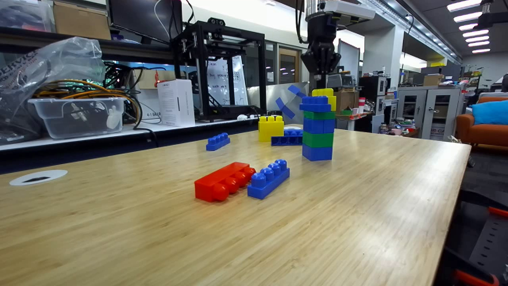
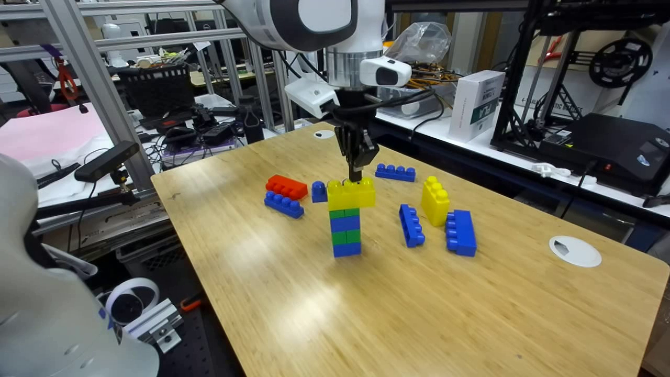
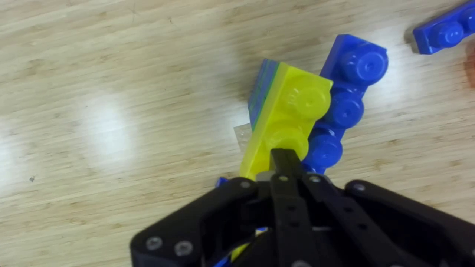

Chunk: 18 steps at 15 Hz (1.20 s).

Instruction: Pick the yellow block and put it on the green block

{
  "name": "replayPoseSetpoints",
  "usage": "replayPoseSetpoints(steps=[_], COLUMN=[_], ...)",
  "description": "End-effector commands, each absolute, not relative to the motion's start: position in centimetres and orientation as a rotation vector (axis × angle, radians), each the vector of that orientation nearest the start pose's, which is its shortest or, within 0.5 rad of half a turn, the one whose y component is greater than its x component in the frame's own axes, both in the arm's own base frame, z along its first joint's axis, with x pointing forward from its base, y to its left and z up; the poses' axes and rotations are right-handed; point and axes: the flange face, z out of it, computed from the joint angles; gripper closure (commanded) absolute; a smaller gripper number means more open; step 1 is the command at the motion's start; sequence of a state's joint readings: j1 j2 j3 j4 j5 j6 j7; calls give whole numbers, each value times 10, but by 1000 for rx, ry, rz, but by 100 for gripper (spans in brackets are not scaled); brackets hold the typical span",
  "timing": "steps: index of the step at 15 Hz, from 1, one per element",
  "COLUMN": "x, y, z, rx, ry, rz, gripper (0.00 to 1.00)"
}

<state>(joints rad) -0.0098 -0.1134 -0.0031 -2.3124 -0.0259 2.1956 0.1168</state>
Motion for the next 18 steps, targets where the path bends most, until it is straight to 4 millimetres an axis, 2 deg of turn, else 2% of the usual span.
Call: replayPoseSetpoints(steps=[1, 4, 11, 18], x=[491, 491, 495, 494], y=[-6, -5, 4, 11], z=[382, 387, 430, 453], rx=[-3159, -3159, -3162, -3140], ry=[139, 140, 124, 140], rz=[11, 2, -112, -175], gripper=[100, 100, 100, 100])
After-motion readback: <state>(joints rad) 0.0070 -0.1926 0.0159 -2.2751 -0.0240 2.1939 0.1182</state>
